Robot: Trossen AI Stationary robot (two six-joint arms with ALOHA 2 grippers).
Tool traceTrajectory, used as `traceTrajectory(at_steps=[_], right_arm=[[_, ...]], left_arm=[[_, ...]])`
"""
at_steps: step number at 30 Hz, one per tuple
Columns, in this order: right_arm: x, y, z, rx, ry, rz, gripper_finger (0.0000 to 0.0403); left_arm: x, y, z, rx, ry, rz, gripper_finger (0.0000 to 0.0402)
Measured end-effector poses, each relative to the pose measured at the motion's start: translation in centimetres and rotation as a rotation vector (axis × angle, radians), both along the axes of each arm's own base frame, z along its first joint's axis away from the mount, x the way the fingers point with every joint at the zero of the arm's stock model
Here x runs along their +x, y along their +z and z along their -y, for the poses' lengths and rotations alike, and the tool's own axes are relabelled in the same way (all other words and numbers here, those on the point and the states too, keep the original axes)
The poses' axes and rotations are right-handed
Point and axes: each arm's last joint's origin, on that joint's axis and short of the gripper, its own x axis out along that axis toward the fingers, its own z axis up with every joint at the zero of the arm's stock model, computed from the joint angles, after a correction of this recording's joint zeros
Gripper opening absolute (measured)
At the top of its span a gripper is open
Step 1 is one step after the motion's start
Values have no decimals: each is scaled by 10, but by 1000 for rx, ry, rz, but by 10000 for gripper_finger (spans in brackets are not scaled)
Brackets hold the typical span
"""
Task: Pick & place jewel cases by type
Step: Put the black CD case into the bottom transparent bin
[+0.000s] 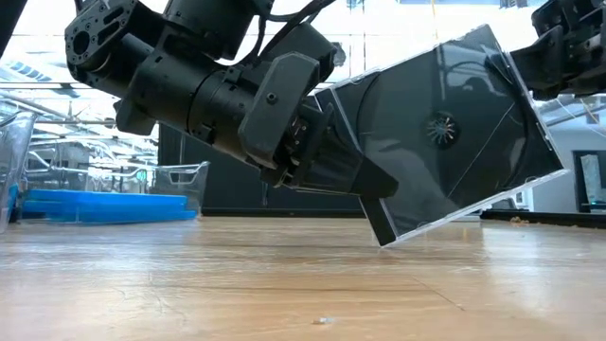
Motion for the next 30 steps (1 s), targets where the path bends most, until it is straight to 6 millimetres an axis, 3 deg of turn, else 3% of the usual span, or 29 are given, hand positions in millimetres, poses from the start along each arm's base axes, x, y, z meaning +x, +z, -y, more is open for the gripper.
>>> traceTrajectory(at_steps=[11, 18, 24, 30], right_arm=[[-13, -10, 3, 16, 24, -116, 164], [-19, -10, 4, 24, 55, -111, 164], [-24, -6, 0, 44, 246, -58, 164], [-25, -6, 0, 44, 242, -53, 164]], left_arm=[[0, -1, 0, -4, 7, -4, 33], [0, -1, 0, -2, 8, -7, 33], [0, -1, 0, -2, 8, -7, 33], [0, -1, 0, -3, 8, -7, 33]])
